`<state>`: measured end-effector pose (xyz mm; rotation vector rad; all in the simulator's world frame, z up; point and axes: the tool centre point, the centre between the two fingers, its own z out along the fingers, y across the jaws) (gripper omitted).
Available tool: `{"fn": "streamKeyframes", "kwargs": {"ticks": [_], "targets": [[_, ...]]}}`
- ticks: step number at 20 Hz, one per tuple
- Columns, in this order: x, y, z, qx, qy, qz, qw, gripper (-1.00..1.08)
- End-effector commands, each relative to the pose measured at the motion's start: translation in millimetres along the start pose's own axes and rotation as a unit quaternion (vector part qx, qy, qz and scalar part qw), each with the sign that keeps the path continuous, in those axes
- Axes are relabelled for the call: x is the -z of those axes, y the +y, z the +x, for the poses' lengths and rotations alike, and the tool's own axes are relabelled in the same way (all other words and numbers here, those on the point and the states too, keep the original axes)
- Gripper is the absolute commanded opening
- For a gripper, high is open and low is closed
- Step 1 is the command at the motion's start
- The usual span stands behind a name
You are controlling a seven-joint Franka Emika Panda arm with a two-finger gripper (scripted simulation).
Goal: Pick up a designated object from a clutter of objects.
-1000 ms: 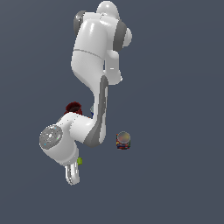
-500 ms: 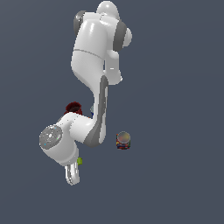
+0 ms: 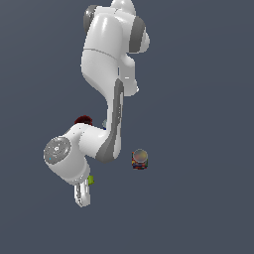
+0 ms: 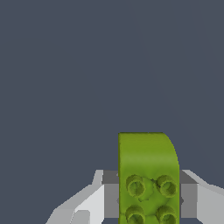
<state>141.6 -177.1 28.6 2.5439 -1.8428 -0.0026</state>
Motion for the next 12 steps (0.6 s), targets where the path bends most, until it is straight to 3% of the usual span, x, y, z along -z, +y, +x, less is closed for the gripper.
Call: {"fn": "streamKeyframes", "kwargs": {"ticks": [1, 12], "targets": [[11, 2, -3, 0.000, 0.000, 0.001, 1.0000, -1.00], [89, 25, -30, 0.000, -0.001, 0.001, 1.0000, -1.00]]}}
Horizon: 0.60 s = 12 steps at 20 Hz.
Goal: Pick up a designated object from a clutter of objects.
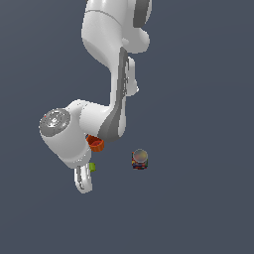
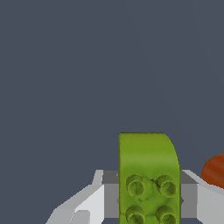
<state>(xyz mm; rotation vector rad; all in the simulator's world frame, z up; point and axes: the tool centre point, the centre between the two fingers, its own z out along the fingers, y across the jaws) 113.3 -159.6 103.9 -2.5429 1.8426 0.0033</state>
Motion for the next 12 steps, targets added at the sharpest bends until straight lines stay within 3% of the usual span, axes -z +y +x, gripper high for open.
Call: {"fn": "streamKeyframes", "kwargs": {"ticks": [1, 12], "targets": [[22, 6, -8, 0.000, 0.000, 0.001, 1.0000, -1.00], [127, 36, -42, 0.000, -0.001, 0.001, 1.0000, -1.00]]}}
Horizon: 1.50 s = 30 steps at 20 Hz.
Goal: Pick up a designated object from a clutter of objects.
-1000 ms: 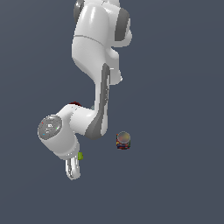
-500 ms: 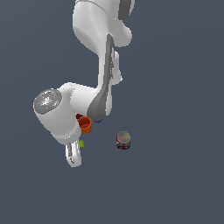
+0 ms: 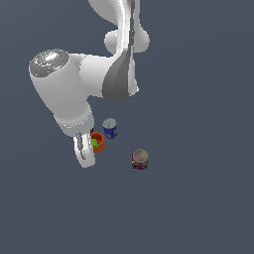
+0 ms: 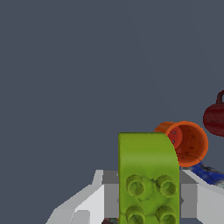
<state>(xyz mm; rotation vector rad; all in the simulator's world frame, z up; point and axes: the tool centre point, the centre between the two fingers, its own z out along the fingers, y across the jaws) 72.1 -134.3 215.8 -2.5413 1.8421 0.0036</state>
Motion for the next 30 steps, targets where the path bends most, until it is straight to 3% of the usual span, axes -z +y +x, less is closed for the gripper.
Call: {"fn": "streamKeyframes", "kwargs": {"ticks": [1, 17, 30], "targets": [[26, 7, -8, 0.000, 0.000, 0.000, 1.0000, -1.00], [186, 48, -58, -0.001, 0.002, -0.001, 1.0000, -1.00], [232, 57, -73, 0.000, 0.002, -0.001, 1.0000, -1.00]]}}
